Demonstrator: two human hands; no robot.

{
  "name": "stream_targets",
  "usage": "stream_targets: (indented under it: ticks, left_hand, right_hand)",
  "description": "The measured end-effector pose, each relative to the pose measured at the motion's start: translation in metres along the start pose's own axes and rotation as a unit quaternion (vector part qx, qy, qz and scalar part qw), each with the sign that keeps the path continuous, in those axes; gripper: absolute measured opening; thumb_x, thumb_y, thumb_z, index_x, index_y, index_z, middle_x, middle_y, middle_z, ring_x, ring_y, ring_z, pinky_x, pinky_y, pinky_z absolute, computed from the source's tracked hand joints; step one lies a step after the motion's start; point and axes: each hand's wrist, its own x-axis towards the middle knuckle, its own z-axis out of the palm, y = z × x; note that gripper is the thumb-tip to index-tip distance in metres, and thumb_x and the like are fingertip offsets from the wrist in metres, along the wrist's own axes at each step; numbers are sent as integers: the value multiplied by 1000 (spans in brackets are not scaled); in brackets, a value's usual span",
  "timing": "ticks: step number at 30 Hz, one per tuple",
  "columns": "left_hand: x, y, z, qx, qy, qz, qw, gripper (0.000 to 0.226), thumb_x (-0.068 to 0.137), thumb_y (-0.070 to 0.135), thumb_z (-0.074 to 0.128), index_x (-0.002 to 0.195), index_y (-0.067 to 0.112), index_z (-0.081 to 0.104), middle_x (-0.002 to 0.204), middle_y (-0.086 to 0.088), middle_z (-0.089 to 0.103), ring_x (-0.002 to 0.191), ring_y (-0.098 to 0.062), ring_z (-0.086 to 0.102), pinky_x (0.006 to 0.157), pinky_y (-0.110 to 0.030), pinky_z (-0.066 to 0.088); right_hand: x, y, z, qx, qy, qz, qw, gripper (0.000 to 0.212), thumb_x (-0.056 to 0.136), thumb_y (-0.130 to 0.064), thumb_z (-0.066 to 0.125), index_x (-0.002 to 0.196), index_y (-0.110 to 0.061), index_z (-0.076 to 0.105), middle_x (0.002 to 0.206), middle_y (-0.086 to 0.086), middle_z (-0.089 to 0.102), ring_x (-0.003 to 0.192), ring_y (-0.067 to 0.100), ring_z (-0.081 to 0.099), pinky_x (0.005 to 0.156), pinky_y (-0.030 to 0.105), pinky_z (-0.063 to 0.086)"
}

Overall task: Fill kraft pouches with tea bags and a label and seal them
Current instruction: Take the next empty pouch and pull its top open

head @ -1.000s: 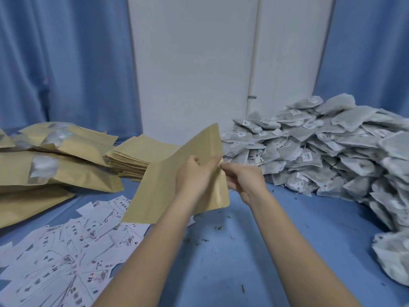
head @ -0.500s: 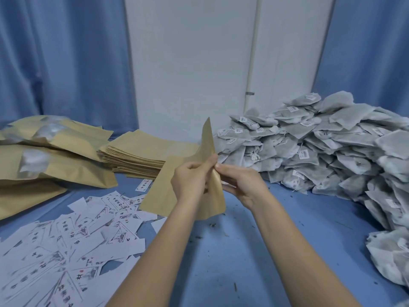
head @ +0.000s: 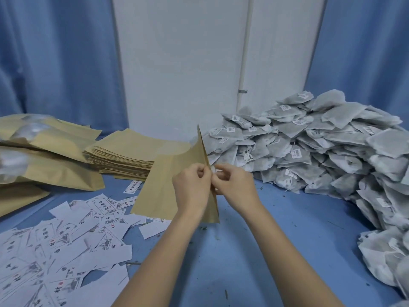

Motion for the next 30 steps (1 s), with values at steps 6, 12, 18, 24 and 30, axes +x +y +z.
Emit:
stream_targets:
  ticks: [6, 12, 18, 24, 30]
  left_hand:
    - [-2, -4, 7, -21, -76, -10, 997, 16, 86, 13, 58, 74, 13, 69, 62, 8, 67, 63, -4, 64, 60, -9, 43]
    - [-5, -3, 14, 8, -88, 34, 996, 14, 86, 10, 58, 75, 12, 67, 65, 9, 67, 65, -10, 61, 64, -18, 42]
    - [-6, -6, 19, 25, -56, 32, 998, 13, 84, 10, 58, 75, 6, 66, 66, -4, 67, 65, -18, 58, 68, -26, 41]
    - [-2, 6, 25, 76, -108, 56, 990, 12, 81, 16, 55, 74, 8, 61, 67, -5, 69, 71, -23, 63, 72, -33, 45]
    - [-10, 27, 43, 179, -148, 211, 949, 17, 89, 17, 48, 87, 3, 58, 82, -19, 65, 76, -36, 56, 58, -32, 27]
  right_hand:
    - [4, 3, -10, -172, 24, -67, 982, 18, 87, -20, 55, 86, -18, 72, 68, 1, 68, 61, 12, 55, 57, 13, 40]
    - [8, 14, -9, -179, 86, -46, 979, 17, 86, -15, 52, 73, -14, 62, 53, -6, 46, 54, 11, 42, 53, 15, 34]
    - [14, 18, -15, -163, 138, 15, 977, 32, 81, -4, 46, 50, -14, 43, 45, -4, 38, 47, 13, 35, 48, 18, 33]
    - [7, 25, -26, -202, 162, -64, 964, 35, 80, -7, 54, 113, -17, 49, 88, 4, 57, 75, 22, 53, 63, 33, 43]
    - [4, 36, -56, -330, 44, -217, 917, 19, 85, -23, 47, 88, -33, 63, 99, -22, 57, 93, 8, 52, 75, 25, 41]
